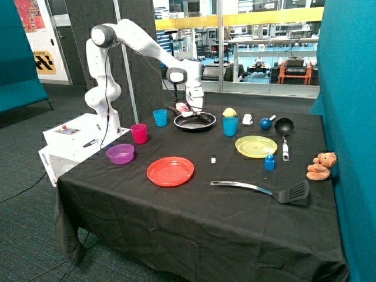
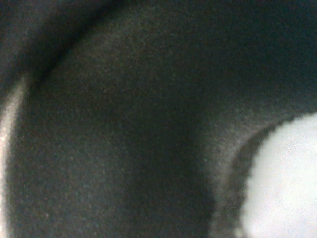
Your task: Clean the pan
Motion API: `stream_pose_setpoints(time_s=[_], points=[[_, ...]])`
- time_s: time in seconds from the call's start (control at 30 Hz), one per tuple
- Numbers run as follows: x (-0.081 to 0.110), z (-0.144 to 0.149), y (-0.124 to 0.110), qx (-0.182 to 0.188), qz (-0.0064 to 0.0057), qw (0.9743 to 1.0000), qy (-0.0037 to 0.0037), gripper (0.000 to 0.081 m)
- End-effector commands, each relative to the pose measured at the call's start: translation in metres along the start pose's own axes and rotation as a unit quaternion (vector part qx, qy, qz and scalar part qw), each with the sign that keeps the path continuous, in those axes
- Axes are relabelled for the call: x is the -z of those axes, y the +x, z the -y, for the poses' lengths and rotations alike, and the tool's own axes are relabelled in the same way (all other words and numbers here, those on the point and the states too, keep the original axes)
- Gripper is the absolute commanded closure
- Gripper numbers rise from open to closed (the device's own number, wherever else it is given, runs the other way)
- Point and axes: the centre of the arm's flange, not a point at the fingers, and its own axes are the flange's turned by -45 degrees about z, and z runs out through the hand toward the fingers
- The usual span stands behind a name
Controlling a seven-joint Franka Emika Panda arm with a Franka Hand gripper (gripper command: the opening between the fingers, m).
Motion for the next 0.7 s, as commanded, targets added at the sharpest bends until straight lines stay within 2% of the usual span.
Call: stream_pose_setpoints(time_s=[0.0, 0.5, 0.67], points=[[-0.015, 0.008, 0.006, 0.013, 0.001, 0.9999, -0.00101, 0.0808], [-0.042, -0.004, 0.003, 0.013, 0.001, 0.9999, -0.00101, 0.0808], [-0.045, -0.002, 0.001, 0.022, 0.001, 0.9998, -0.00101, 0.0808]])
